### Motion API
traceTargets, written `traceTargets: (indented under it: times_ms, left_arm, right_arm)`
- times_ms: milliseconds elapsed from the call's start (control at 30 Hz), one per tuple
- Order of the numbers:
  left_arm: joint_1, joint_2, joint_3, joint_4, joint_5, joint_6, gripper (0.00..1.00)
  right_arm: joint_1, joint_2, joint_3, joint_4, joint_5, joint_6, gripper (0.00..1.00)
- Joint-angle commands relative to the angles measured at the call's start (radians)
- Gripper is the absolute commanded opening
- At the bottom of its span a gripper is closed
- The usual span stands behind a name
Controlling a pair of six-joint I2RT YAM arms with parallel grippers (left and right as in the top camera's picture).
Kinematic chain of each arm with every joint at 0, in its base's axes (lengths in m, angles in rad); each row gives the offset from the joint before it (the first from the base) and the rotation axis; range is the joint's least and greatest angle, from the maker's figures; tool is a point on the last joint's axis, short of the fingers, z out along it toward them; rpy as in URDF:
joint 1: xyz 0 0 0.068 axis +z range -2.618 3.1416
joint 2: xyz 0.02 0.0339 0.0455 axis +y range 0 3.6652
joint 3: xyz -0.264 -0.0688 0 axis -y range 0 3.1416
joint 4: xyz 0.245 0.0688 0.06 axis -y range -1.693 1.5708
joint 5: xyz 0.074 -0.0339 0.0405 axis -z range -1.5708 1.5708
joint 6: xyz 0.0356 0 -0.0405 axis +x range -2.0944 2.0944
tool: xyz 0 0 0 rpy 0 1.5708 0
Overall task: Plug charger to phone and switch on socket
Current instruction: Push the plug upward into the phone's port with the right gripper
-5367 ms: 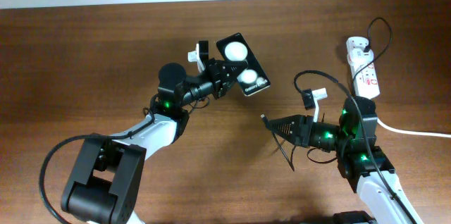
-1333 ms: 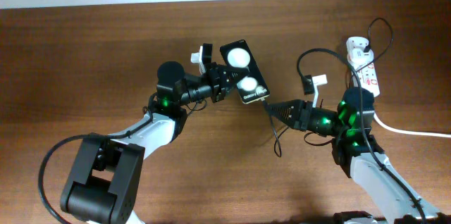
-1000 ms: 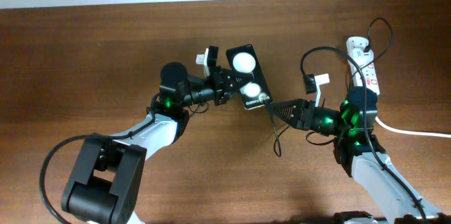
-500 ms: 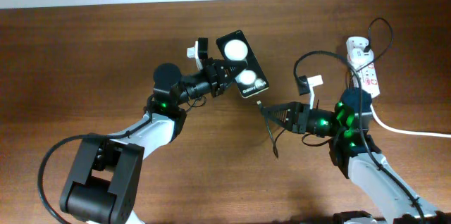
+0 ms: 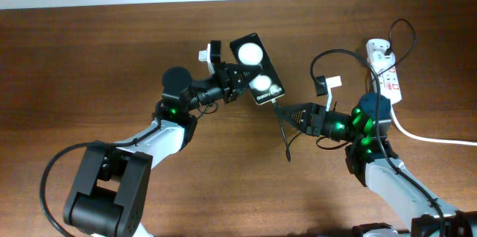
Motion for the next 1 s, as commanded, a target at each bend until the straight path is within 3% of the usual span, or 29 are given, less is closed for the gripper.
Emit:
traceTargets:
  times_ms: [0,967]
  left_arm:
    - [0.001,-0.006,0.011,-0.021,0.02,0.035,0.0]
    - [0.001,-0.006,0.011,-0.056,0.019,0.043,0.0]
  right_arm:
    - [0.006,0.002,-0.001,0.016,-0.022,0.012,0.04]
    - [0.006,0.002,-0.001,-0.04,-0.004,0.012,0.04]
